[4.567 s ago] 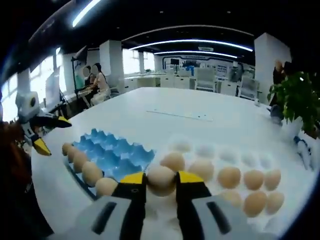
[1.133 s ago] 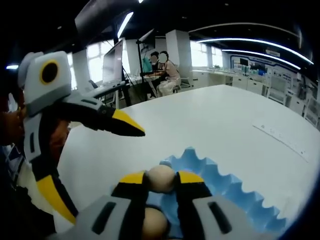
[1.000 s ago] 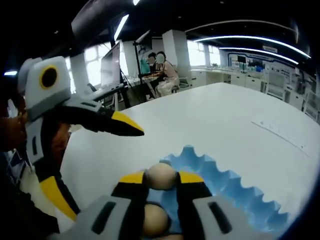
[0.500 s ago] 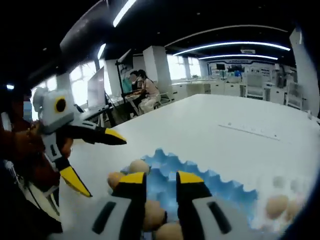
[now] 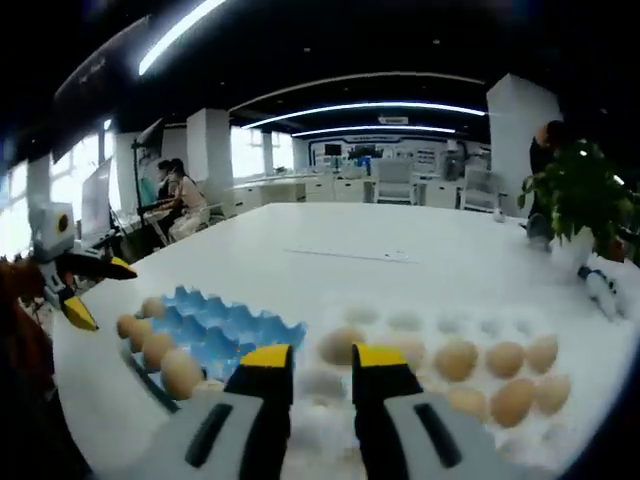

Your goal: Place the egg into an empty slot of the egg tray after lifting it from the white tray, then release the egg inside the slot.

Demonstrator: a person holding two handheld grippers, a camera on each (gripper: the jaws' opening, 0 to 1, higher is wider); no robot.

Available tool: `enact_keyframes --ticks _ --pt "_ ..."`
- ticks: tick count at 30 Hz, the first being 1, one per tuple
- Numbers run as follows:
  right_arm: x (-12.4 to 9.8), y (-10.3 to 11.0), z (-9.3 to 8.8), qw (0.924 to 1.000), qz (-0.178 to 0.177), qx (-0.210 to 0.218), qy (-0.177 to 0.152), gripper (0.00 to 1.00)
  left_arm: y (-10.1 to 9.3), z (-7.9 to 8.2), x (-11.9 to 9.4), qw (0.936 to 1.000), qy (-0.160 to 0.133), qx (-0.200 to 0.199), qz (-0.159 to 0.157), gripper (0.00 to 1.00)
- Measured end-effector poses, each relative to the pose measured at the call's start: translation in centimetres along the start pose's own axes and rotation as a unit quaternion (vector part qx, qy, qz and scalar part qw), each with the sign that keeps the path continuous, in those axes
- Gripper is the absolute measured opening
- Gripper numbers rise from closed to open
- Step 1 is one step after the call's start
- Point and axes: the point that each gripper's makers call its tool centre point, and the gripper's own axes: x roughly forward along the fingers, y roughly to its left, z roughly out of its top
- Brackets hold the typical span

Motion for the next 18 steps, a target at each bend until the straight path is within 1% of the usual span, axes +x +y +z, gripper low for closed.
enact_keyframes --ticks 1,2,3,4,6,8,12,14,18 --pt "-0.1 -0.7 -0.1 0.9999 -0.009 -0.004 -0.004 0.22 0.0 0.0 0.0 1.0 0.0 0.0 -0.001 0.78" --pt "-0.1 -0.9 -0.2 1.0 -0.007 -0.002 -0.001 0.23 -0.1 0.0 0.0 1.0 0.0 0.0 -0.001 0.78" --pt "0.0 -1.4 -0.8 0.9998 -0.012 0.008 0.012 0.23 -0.1 0.0 0.1 1.0 0.0 0.0 -0.001 0.78" --pt "0.2 -1.5 -1.0 0.9998 -0.011 0.011 0.013 0.23 -0.1 0.0 0.1 1.0 0.0 0.0 -0.001 0.78" --pt "0.5 -1.8 -1.8 0.9995 -0.012 0.01 0.027 0.23 -0.1 0.0 0.2 1.0 0.001 0.0 -0.001 0.78" --pt "0.7 -2.0 -2.2 0.9994 -0.016 -0.001 0.03 0.23 -0.2 0.1 0.2 1.0 0.001 0.002 -0.002 0.78" --pt "1.1 -2.1 -2.9 0.9991 -0.012 0.003 0.04 0.25 -0.1 0.3 0.0 1.0 -0.005 0.002 0.001 0.77" --pt "1.2 -1.8 -3.1 0.999 -0.008 0.002 0.044 0.26 0.1 0.4 -0.1 1.0 -0.006 0.003 0.004 0.77" --pt "1.1 -1.6 -3.3 0.9984 -0.007 -0.032 0.046 0.27 0.2 0.3 -0.2 1.0 -0.006 0.002 0.006 0.77"
